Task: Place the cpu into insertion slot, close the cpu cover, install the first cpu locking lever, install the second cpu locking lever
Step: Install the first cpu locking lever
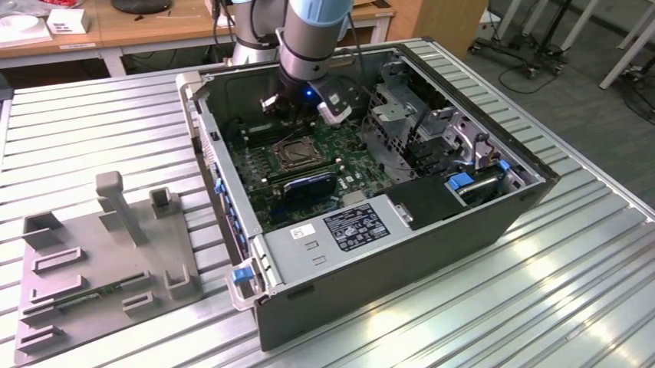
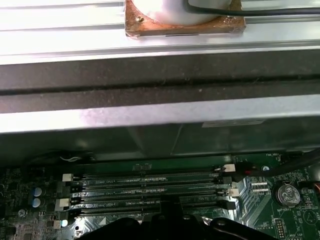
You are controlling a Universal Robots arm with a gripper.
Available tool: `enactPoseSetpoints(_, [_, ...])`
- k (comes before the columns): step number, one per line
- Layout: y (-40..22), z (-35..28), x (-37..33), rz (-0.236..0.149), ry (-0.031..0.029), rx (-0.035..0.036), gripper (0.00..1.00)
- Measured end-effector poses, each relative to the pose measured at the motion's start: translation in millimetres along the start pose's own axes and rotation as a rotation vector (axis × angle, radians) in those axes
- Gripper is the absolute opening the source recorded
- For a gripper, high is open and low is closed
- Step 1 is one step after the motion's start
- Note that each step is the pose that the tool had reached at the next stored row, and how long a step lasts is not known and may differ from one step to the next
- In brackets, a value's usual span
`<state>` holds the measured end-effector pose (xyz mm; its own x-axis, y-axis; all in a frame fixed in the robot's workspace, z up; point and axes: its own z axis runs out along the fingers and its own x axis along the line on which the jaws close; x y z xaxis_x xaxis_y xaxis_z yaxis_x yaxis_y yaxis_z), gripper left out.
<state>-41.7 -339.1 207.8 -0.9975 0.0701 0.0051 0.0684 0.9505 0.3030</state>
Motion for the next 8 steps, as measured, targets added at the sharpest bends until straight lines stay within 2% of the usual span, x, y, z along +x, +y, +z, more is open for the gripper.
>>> enactPoseSetpoints(8, [-2.2,1.4,1.0,-0.001,-0.0020,0.0003,0.11])
